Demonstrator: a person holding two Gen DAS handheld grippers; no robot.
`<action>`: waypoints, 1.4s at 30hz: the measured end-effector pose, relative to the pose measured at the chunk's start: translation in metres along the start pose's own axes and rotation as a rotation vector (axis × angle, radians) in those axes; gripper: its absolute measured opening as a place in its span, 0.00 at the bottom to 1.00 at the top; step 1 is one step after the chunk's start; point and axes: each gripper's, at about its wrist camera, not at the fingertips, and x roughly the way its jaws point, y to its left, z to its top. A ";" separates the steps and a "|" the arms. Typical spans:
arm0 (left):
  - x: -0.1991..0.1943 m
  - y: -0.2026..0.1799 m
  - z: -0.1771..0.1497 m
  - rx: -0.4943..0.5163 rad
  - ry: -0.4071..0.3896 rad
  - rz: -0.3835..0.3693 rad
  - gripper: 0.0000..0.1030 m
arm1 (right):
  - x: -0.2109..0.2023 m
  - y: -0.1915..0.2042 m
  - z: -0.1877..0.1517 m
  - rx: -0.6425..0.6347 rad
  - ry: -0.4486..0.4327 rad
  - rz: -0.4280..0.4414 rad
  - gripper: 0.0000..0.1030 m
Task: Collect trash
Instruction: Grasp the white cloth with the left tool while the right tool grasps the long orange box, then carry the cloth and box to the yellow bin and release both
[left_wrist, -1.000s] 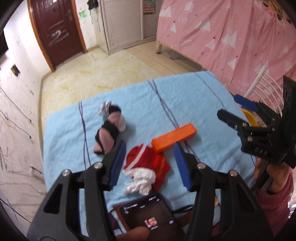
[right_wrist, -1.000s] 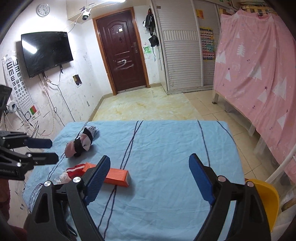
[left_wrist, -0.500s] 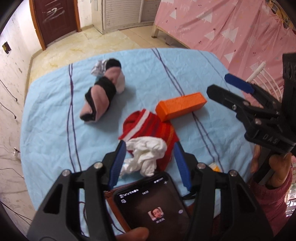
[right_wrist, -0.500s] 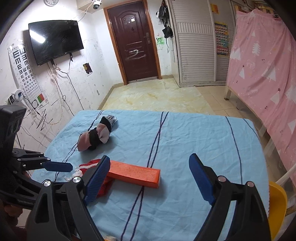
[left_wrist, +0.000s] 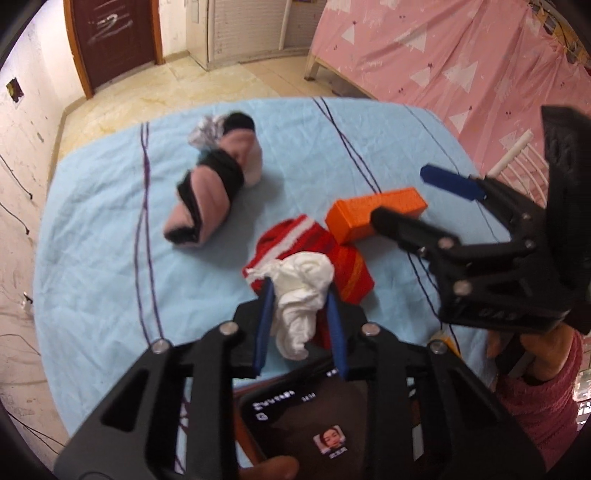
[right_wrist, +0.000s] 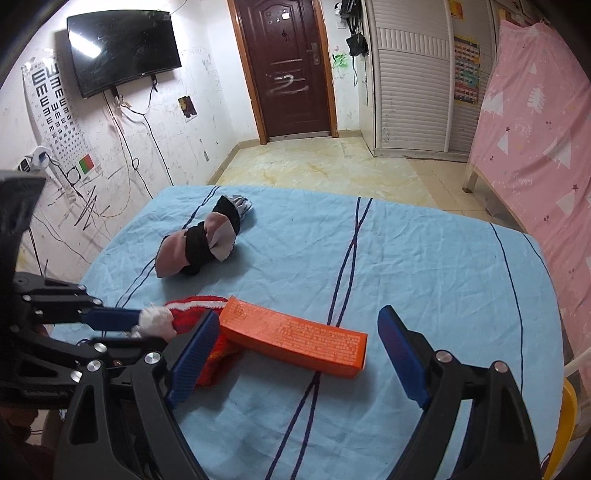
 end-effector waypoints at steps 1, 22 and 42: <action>-0.002 0.003 0.001 -0.005 -0.005 -0.002 0.25 | 0.001 0.000 0.000 -0.004 0.002 0.001 0.79; -0.026 0.047 0.019 -0.130 -0.073 0.000 0.25 | 0.027 0.009 -0.010 -0.093 0.111 0.015 0.82; -0.035 0.033 0.015 -0.133 -0.086 0.017 0.25 | -0.006 0.013 -0.018 -0.097 0.046 0.025 0.21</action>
